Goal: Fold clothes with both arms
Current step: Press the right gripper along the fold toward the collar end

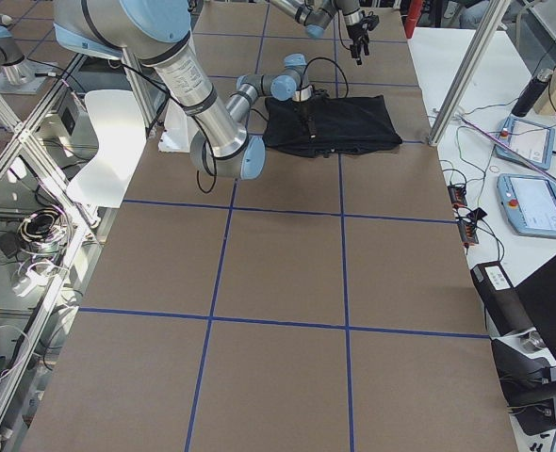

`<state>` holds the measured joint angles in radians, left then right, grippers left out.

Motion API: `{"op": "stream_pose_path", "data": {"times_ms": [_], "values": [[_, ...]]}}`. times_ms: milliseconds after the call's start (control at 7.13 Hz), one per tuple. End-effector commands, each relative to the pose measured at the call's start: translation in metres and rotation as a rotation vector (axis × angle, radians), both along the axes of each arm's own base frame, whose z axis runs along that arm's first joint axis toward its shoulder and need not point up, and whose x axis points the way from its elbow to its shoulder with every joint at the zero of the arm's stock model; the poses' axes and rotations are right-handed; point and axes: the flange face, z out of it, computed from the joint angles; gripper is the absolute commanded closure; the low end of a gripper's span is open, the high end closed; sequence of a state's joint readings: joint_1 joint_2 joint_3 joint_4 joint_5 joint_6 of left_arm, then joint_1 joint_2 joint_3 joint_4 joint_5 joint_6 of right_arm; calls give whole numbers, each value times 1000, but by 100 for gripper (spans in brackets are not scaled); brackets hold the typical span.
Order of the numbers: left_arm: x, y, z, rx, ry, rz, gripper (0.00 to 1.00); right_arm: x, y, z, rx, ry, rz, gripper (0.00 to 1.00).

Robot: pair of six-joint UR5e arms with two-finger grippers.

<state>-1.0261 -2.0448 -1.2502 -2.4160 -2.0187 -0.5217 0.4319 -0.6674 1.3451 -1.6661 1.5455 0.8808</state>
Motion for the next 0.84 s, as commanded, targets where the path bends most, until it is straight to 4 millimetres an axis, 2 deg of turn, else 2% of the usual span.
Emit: {"op": "stream_pose_path", "data": {"times_ms": [0, 140, 421, 561, 701], "values": [[1, 0, 0, 0, 0, 2, 0, 7, -10, 11, 13, 34, -24, 1], [1, 0, 0, 0, 0, 2, 0, 14, -18, 22, 13, 50, -23, 1], [1, 0, 1, -1, -1, 2, 0, 44, -41, 48, 29, 84, -43, 1], [1, 0, 1, -1, -1, 2, 0, 73, -47, 70, 43, 97, -57, 1], [1, 0, 0, -1, 1, 1, 0, 106, -41, 93, 63, 107, -77, 1]]}}
